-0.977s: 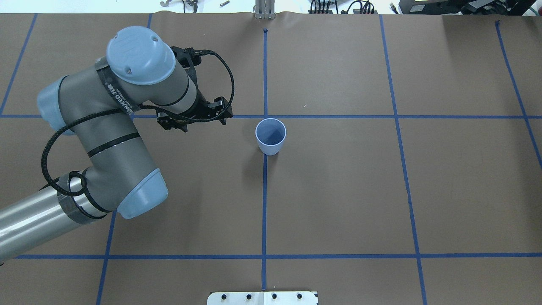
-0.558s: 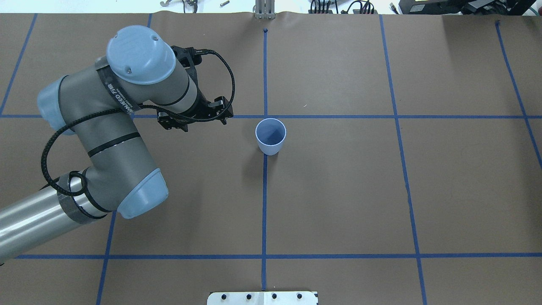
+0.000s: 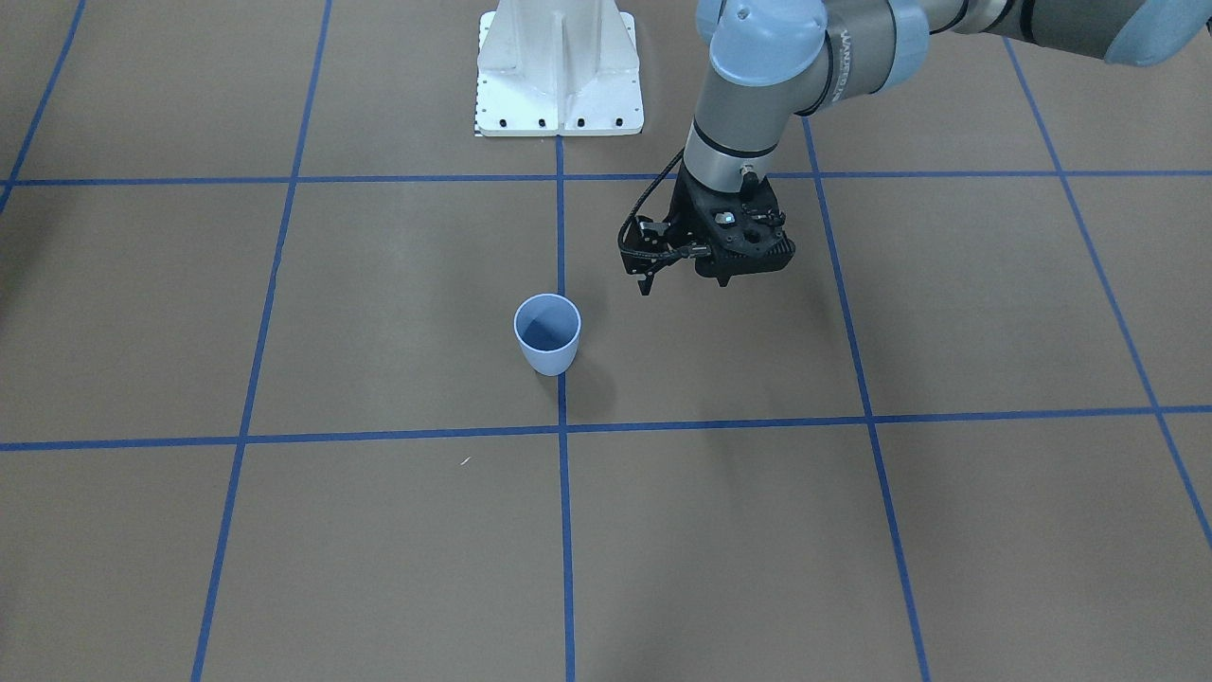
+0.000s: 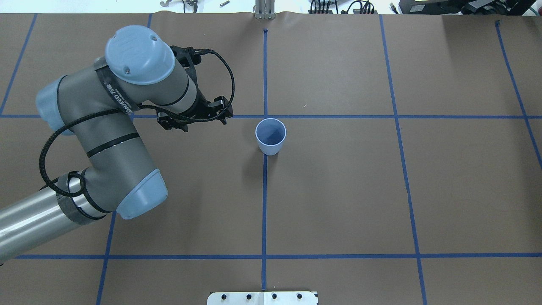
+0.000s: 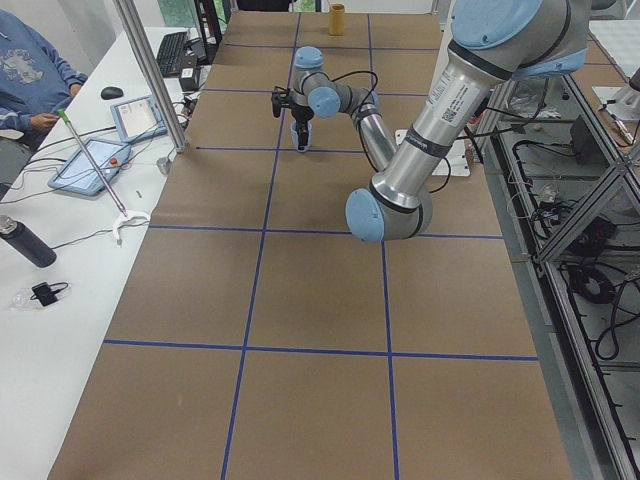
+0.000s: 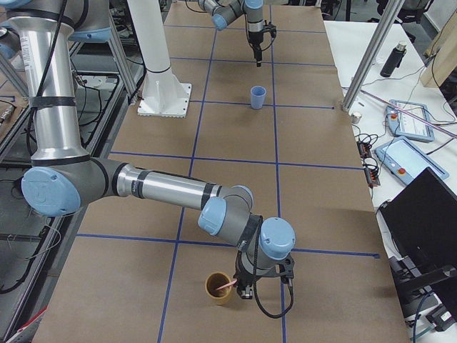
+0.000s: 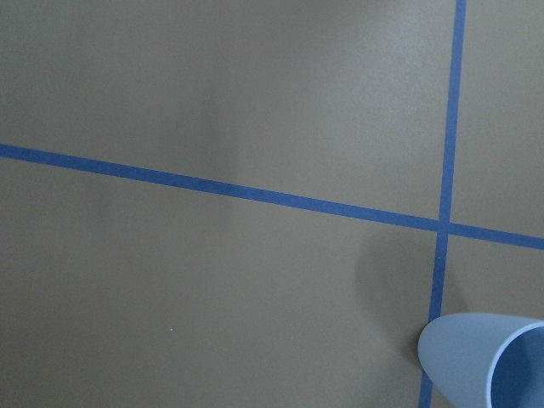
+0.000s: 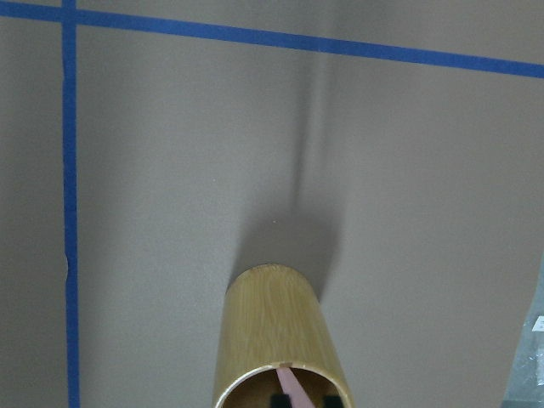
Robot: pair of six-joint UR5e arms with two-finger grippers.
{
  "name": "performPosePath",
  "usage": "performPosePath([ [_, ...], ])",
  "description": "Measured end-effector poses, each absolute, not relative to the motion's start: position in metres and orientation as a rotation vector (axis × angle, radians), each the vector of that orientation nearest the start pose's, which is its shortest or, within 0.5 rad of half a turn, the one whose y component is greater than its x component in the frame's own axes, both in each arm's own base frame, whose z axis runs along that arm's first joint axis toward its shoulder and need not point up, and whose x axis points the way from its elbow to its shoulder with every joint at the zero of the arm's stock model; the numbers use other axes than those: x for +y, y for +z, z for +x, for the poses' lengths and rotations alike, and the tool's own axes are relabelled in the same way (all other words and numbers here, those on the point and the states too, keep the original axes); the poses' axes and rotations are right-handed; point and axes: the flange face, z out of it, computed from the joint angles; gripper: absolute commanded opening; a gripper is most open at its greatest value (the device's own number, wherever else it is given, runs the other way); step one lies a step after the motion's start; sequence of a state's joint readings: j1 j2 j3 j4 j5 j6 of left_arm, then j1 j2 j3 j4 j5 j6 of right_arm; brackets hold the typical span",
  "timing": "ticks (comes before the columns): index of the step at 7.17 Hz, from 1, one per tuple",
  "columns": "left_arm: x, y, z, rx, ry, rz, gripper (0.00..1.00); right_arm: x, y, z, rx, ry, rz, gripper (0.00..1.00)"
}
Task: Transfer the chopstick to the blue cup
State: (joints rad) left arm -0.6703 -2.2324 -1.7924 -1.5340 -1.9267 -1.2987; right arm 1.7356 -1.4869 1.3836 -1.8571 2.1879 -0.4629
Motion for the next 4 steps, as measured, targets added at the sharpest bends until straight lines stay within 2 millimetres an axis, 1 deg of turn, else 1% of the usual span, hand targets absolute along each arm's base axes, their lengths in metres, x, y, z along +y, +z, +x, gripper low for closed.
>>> performPosePath([
  [3, -0.481, 0.184, 0.445, 0.889, -0.228, 0.093, 0.98, -0.476, 0.731, 0.156, -0.693, -0.167, -0.159, 0.00],
  [4, -0.480, 0.185, 0.446, 0.887, -0.229, 0.095, 0.98, -0.476, 0.727, 0.161, -0.693, -0.159, -0.151, 0.00],
])
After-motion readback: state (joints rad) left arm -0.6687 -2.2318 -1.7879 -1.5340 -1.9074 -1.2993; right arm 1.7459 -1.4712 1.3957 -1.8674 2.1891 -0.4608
